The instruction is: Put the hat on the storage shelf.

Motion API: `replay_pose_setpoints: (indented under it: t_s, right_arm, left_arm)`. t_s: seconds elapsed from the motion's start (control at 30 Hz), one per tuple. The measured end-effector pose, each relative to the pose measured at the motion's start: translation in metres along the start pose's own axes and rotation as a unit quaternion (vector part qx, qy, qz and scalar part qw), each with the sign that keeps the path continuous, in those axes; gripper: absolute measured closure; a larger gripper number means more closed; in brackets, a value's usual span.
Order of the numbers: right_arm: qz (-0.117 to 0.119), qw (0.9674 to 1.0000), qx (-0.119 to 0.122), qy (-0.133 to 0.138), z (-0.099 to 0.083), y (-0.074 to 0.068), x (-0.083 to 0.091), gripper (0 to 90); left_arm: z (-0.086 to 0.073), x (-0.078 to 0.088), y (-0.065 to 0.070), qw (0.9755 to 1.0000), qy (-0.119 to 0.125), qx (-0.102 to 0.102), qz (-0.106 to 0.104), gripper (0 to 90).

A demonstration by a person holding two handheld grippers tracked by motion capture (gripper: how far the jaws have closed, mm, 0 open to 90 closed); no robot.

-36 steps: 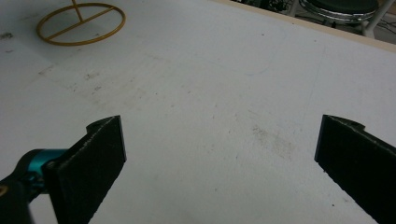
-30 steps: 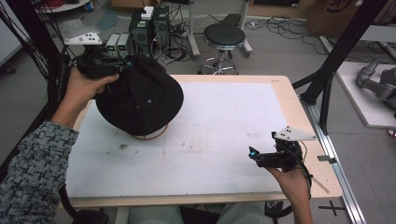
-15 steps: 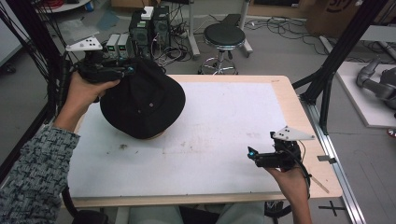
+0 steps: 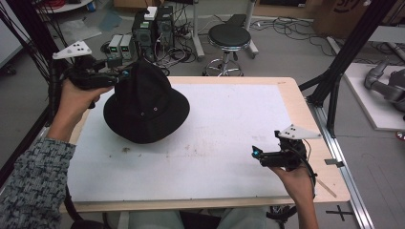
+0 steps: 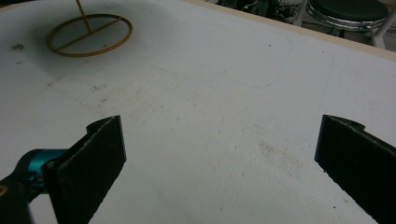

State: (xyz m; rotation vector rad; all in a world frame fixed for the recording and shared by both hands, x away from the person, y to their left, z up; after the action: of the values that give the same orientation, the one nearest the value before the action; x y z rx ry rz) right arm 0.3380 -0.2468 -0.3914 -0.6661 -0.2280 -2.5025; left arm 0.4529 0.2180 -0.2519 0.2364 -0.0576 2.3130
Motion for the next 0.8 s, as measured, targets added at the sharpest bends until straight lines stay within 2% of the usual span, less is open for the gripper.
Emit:
replay_pose_setpoints:
  t_s: [0.2, 0.47, 0.8]
  right_arm:
    - [0.013, 0.9999, 0.004, 0.002, 0.007, -0.001, -0.011, 1.4]
    - [0.02, 0.9997, -0.006, 0.009, 0.016, 0.007, -0.023, 1.4]
    - [0.025, 0.9994, -0.012, 0.018, 0.024, 0.015, -0.029, 1.4]
  left_arm:
    - [-0.011, 0.024, -0.005, 0.9995, 0.007, 0.013, 0.028, 36.0]
    - [-0.039, 0.049, -0.003, 0.9975, -0.006, 0.011, 0.07, 31.9]
    - [-0.075, 0.067, 0.001, 0.9941, -0.018, 0.023, 0.105, 29.5]
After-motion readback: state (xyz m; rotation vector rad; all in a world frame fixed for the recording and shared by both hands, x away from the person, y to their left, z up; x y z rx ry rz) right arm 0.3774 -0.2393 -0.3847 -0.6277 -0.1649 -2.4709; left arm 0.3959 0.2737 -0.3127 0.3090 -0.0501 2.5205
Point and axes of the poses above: each handheld gripper's, and its own axes: x roughly backward along the jaws, z roughly out of its top, y roughly to its right, the point moved 7 cm from there along -x, roughly forward along the jaws, and after that the axes turned 2 degrees about -z, right-handed, at the moved point
